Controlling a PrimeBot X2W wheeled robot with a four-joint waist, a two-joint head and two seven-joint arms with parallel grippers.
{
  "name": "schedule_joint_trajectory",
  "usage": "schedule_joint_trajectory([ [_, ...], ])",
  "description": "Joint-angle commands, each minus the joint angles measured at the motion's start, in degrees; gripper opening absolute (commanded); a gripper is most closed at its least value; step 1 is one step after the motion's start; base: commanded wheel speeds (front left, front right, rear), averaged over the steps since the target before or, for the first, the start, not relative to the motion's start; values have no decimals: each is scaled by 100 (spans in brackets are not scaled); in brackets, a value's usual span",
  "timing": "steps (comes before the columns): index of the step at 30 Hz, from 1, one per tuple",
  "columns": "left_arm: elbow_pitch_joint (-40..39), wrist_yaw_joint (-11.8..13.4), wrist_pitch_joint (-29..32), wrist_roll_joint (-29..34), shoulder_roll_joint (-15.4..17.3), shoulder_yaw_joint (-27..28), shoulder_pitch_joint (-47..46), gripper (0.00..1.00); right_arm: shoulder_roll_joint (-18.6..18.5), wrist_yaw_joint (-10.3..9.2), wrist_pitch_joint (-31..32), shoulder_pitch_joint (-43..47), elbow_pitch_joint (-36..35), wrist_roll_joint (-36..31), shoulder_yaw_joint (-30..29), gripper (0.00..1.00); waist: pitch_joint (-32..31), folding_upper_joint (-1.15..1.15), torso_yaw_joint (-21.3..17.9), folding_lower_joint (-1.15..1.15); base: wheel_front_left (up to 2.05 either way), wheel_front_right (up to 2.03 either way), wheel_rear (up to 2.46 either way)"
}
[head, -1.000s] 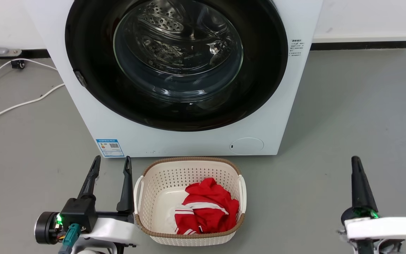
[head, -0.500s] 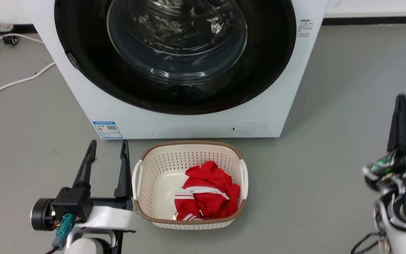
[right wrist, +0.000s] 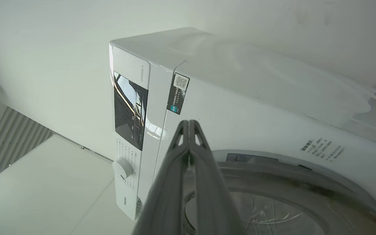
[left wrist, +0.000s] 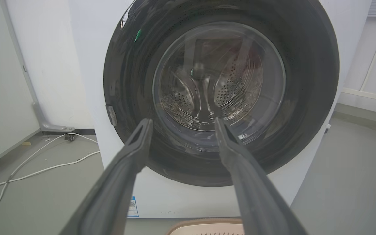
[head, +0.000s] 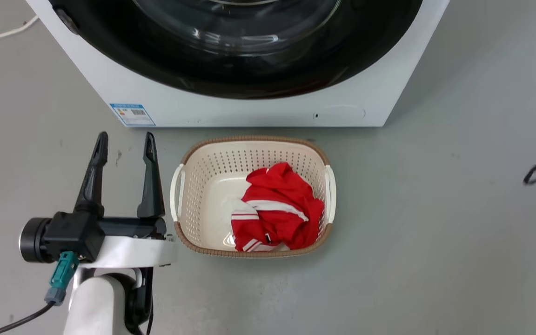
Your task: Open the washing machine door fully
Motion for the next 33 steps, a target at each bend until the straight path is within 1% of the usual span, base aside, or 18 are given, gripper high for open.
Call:
schedule_joint_trajectory([
  [1, -43, -24, -13, 30, -5, 18, -125, 100, -71, 1, 154, -413, 272, -25, 78, 0, 213, 0, 3, 0, 0, 0, 0],
  [2, -61, -37, -13, 33, -5, 26, -172, 100, -155, 1, 280, -692, 479, -107, 158, 0, 278, 0, 5, 0, 0, 0, 0],
  [7, -136, -57, -13, 4, -6, -4, -380, 100, -292, 0, 1047, -1902, 1475, -365, 583, 0, 541, 0, 39, 0, 0, 0, 0],
  [13, -233, -81, -13, -19, -6, -24, -532, 100, -226, 0, 1902, -2923, 2382, -795, 1066, 0, 795, 0, 69, 0, 0, 0, 0],
  [16, -254, -99, -13, -14, -6, -43, -589, 100, -155, 0, 2191, -3260, 2709, -980, 1212, 0, 903, 0, 90, 0, 0, 0, 0],
  [22, -282, -99, -13, -18, -6, -55, -686, 100, -48, 0, 2555, -3723, 3143, -1302, 1392, 0, 1077, 0, 153, 0, 0, 0, 0],
  [29, -292, -78, -13, -30, -6, -67, -730, 100, 37, 0, 2606, -4016, 3514, -1572, 1379, 0, 1203, 0, 195, 0, 0, 0, 0],
  [33, -279, -76, -13, -32, -7, -63, -736, 100, 144, 0, 2732, -4151, 3798, -1582, 1281, 0, 1237, 0, 196, 0, 0, 0, 0],
])
